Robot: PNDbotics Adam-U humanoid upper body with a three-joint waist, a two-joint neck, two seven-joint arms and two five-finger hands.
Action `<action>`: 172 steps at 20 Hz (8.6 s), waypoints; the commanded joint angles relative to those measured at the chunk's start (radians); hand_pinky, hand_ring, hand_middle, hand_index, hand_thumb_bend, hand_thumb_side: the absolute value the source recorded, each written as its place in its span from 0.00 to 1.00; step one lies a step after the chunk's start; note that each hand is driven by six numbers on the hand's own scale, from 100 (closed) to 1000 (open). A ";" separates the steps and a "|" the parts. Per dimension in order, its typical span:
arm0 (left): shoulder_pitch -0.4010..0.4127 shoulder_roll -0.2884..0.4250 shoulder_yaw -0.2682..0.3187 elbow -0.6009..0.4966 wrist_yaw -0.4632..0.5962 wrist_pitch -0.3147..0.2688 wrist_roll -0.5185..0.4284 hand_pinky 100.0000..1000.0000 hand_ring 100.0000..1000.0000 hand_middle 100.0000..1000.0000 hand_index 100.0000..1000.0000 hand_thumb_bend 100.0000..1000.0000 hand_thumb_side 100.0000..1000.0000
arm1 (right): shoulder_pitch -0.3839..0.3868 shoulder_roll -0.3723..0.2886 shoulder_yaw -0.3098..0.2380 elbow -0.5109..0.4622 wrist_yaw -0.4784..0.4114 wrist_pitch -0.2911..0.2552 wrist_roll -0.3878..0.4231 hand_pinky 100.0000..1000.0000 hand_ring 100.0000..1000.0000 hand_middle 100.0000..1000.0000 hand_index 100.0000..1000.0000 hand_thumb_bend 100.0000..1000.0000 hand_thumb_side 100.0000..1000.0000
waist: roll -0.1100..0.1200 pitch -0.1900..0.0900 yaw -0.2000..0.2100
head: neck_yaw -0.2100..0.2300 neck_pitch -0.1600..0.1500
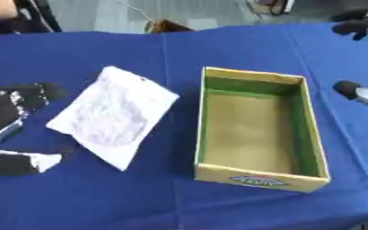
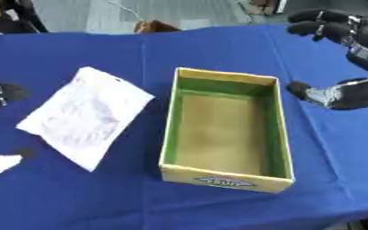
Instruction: Pick up objects on the table and place them in the box.
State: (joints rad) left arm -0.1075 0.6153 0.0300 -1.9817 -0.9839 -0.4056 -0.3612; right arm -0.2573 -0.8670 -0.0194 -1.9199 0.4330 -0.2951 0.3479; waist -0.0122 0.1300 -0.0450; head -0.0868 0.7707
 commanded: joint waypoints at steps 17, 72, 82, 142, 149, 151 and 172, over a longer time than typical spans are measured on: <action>-0.082 0.240 -0.068 -0.018 0.157 -0.051 -0.039 0.62 0.74 0.84 0.93 0.54 0.52 | -0.021 -0.023 -0.009 0.000 -0.004 -0.003 0.006 0.67 0.77 0.91 0.91 0.39 0.66 | 0.006 -0.017 -0.002 | -0.022 -0.001; -0.390 0.112 -0.208 0.299 0.329 -0.087 -0.195 0.52 0.70 0.85 0.93 0.42 0.67 | -0.039 -0.014 0.007 0.012 -0.017 -0.010 0.028 0.67 0.78 0.91 0.91 0.42 0.65 | -0.010 -0.019 -0.006 | -0.015 -0.001; -0.408 0.095 -0.245 0.322 0.314 -0.114 -0.212 0.55 0.71 0.85 0.93 0.43 0.69 | -0.042 -0.011 0.009 0.013 -0.019 -0.011 0.030 0.67 0.78 0.91 0.91 0.42 0.65 | -0.012 -0.018 -0.008 | -0.014 -0.001; -0.509 0.000 -0.301 0.611 0.134 -0.191 -0.158 0.62 0.74 0.84 0.92 0.45 0.76 | -0.062 0.004 0.016 0.015 -0.029 -0.016 0.043 0.67 0.78 0.91 0.91 0.45 0.65 | -0.028 0.003 -0.030 | 0.004 -0.001; -0.519 -0.010 -0.301 0.621 0.124 -0.191 -0.154 0.63 0.75 0.84 0.92 0.45 0.76 | -0.065 0.005 0.016 0.015 -0.029 -0.015 0.044 0.67 0.78 0.91 0.91 0.45 0.65 | -0.028 0.007 -0.034 | 0.007 -0.001; -0.521 -0.012 -0.302 0.626 0.118 -0.192 -0.154 0.64 0.75 0.84 0.92 0.45 0.77 | -0.066 0.006 0.016 0.015 -0.029 -0.015 0.045 0.67 0.78 0.91 0.91 0.45 0.65 | -0.028 0.008 -0.035 | 0.008 -0.001; -0.521 -0.011 -0.345 0.709 0.046 -0.236 -0.178 0.67 0.72 0.76 0.87 0.49 0.81 | -0.072 0.009 0.017 0.016 -0.034 -0.017 0.048 0.67 0.78 0.91 0.91 0.45 0.65 | -0.032 0.014 -0.041 | 0.014 -0.001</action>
State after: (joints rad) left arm -0.6219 0.5854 -0.3078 -1.2838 -0.9251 -0.6066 -0.5015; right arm -0.3141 -0.8405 0.0059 -1.8970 0.4032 -0.3122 0.3928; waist -0.0441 0.1550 -0.0843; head -0.0765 0.7707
